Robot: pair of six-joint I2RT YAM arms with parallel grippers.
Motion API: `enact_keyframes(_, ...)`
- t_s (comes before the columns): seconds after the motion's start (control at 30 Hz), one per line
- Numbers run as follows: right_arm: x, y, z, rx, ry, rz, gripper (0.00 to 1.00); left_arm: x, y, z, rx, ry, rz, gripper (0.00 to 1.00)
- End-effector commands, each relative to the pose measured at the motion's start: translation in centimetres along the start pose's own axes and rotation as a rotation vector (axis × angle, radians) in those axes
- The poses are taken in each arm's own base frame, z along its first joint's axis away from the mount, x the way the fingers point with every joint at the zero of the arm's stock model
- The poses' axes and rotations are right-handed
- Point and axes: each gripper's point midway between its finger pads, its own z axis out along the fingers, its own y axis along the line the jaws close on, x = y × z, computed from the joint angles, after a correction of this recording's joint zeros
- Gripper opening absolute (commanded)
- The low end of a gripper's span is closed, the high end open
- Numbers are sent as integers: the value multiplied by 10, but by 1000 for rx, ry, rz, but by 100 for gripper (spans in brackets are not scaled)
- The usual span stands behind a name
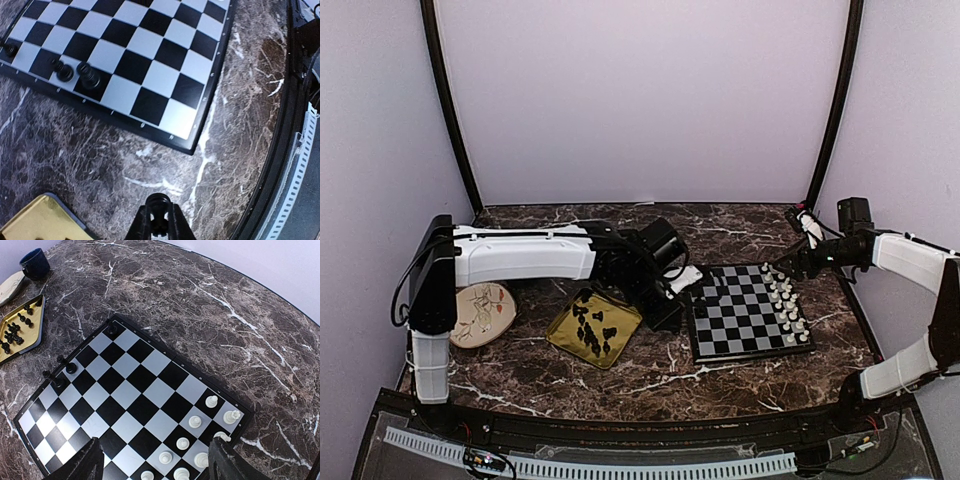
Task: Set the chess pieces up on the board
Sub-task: Place the rook at a8.
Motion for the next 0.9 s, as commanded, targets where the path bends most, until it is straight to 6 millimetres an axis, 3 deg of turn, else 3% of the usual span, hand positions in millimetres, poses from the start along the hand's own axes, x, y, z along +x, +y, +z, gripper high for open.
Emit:
enact_keyframes(0.0, -11, -1, -2, 11, -22, -27, 72, -23, -24, 0, 67, -64, 103, 9)
enact_keyframes(0.3, -12, -1, -4, 16, -27, -30, 72, -36, -42, 34, 82, -37, 179, 9)
enact_keyframes(0.87, -12, 0, -4, 11, -29, -34, 72, -34, -37, 70, 77, 11, 171, 9)
